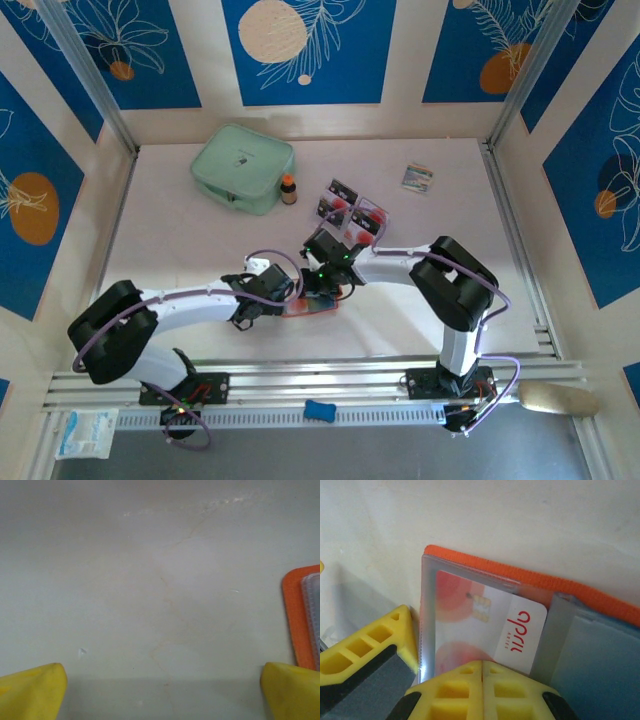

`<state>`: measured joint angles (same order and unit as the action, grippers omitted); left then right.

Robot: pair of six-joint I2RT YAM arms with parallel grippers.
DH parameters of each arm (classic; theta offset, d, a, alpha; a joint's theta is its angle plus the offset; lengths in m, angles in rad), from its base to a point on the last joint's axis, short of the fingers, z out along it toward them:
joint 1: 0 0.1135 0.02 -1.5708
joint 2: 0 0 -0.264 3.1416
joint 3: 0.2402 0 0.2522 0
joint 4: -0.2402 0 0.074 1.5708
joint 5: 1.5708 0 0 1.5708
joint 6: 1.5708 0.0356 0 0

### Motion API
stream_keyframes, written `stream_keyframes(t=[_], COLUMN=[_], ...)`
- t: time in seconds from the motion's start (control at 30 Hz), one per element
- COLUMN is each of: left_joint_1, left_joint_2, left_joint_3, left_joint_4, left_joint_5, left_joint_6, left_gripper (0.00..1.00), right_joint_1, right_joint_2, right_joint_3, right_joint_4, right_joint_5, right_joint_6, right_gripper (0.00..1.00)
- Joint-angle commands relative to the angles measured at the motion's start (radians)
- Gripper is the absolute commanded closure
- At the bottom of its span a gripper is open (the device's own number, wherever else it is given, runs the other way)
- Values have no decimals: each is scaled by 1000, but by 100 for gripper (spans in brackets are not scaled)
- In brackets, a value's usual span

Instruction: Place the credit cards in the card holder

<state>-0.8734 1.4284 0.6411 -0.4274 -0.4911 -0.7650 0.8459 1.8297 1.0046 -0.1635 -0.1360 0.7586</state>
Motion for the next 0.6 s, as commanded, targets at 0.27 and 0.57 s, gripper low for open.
stream_keyframes(t=[0.27,0.57], left_joint_1=[8,9], left_joint_2=[-55,-44], left_joint_3=[-6,-3], left_joint_4=[-27,-23], left_joint_5=[-9,-4], left_joint_6=[-4,0], left_gripper=[0,0], right_joint_1=[0,-7], right_joint_2=[-107,-108], right_joint_3=[13,0], right_joint_4=[-74,-153], right_joint_5=[7,109], right_joint_6=[-13,-21], right_gripper=[94,98])
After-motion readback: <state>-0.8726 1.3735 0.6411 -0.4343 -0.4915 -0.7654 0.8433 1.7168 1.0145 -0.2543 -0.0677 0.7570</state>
